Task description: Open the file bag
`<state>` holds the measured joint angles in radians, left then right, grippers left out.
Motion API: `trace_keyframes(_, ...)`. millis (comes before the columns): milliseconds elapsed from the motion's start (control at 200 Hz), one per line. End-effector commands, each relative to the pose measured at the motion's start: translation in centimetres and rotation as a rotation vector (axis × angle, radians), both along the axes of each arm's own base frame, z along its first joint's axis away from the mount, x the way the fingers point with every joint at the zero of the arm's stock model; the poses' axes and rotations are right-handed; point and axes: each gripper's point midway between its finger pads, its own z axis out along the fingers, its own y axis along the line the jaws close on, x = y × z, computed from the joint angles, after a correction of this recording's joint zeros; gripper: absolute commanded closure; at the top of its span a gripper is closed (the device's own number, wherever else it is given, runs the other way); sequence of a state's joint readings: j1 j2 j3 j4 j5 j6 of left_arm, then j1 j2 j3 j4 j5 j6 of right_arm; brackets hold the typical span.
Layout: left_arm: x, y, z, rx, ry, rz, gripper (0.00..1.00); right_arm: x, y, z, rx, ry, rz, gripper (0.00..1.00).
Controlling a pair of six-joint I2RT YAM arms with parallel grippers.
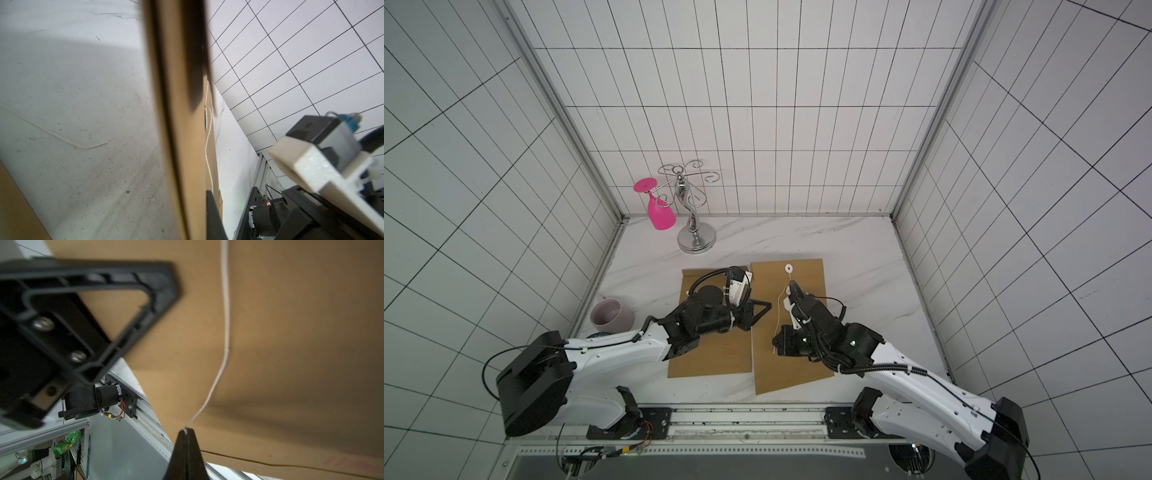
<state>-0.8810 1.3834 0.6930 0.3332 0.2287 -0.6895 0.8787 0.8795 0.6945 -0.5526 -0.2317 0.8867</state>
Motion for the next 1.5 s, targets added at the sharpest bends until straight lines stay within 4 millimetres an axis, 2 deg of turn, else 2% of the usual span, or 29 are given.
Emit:
trace_keyframes(0, 0.8, 0.6, 1.9, -0.066, -0.027, 0.049, 1.0, -2.1, -3.0, -4.7, -0.099, 0.122, -0.068, 1.0)
trace_keyframes(85, 0.9, 0.8, 2.1, -0.078, -0.023, 0.056, 1.0, -3.4, -4.8, -7.0, -0.15, 0.175, -0.098, 1.0)
trace_keyframes(200, 0.9, 0.9, 2.0, -0.077, -0.02, 0.06, 1.0, -4.2, -7.3, -8.7, -0.236, 0.197, -0.156, 1.0)
trace_keyframes(265, 1.0, 0.9, 1.9, -0.068, -0.021, 0.055, 1.0, -4.2, -8.8, -8.8, -0.291, 0.196, -0.201, 1.0)
trace_keyframes(340, 1.0, 1.1, 1.4, -0.041, -0.021, 0.047, 1.0, -3.5, -10.5, -7.9, -0.335, 0.166, -0.269, 1.0)
trace_keyframes(455, 0.9, 1.5, 0.7, 0.005, -0.021, 0.024, 1.0, -1.7, -13.5, -5.2, -0.384, 0.092, -0.402, 1.0)
trace_keyframes(670, -0.4, 1.6, -1.4, 0.101, 0.001, -0.061, 1.0, 3.9, -17.4, 2.7, -0.405, -0.075, -0.589, 1.0)
trace_keyframes(915, -1.0, 1.7, -3.2, 0.139, 0.03, -0.088, 1.0, 11.3, -18.2, 13.5, -0.369, -0.292, -0.632, 1.0)
trace_keyframes(1025, -0.9, 1.4, -3.3, 0.139, 0.032, -0.092, 1.0, 13.9, -18.0, 17.1, -0.345, -0.356, -0.634, 1.0)
trace_keyframes(1194, -0.8, 1.2, -3.4, 0.14, 0.031, -0.093, 1.0, 16.3, -18.3, 20.3, -0.345, -0.426, -0.633, 1.0)
trace_keyframes(1304, -0.8, 1.2, -3.5, 0.142, 0.035, -0.095, 1.0, 17.3, -16.7, 21.7, -0.285, -0.446, -0.572, 1.0)
trace_keyframes(1499, -0.8, 0.6, -4.1, 0.124, 0.065, -0.108, 1.0, 18.8, -14.7, 22.6, -0.221, -0.448, -0.489, 1.0)
